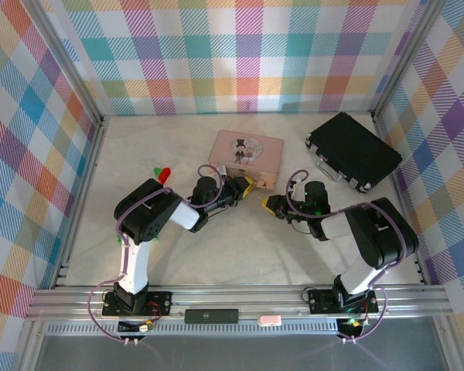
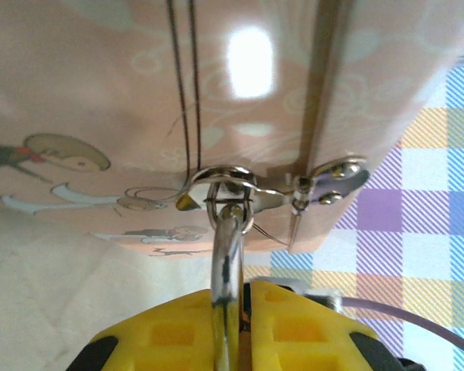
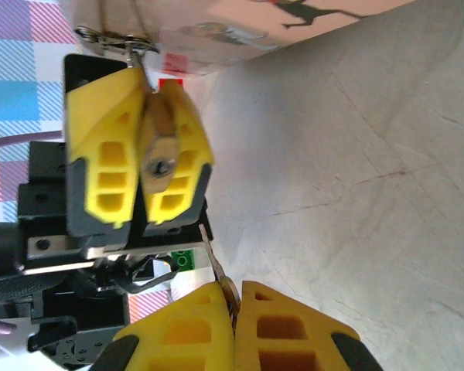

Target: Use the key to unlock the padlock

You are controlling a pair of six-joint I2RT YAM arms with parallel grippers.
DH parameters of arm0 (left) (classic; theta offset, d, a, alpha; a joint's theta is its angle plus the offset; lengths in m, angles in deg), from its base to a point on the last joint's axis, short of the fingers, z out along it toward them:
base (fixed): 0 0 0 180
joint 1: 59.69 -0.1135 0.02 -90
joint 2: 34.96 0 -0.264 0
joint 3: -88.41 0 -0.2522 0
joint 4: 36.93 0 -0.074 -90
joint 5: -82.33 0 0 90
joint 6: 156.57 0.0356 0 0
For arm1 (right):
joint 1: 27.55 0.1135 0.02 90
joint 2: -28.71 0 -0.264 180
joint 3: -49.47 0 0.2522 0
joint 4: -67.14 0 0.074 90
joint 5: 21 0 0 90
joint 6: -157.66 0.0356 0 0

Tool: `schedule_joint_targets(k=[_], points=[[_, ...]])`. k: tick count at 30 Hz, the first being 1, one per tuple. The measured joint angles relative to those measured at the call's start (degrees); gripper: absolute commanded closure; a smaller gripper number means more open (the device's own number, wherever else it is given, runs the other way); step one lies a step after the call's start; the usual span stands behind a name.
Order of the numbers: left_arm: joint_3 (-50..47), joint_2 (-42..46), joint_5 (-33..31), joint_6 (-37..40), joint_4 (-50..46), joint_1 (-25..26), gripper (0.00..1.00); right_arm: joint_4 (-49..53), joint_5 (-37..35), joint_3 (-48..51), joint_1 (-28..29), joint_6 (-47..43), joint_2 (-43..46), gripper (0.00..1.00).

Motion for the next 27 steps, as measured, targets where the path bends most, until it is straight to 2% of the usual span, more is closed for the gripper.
schedule_joint_targets(k=[7, 27], points=[[0.0, 2.3, 0.6, 0.2, 0.4, 0.0, 1.00, -6.0, -0.3, -0.5, 1.0, 2.0, -1.3, 1.00], [-0.8, 2.5, 1.0, 1.6, 0.3, 0.0, 1.00, -7.5, -1.6, -2.2, 2.2, 2.1, -1.2, 1.00]])
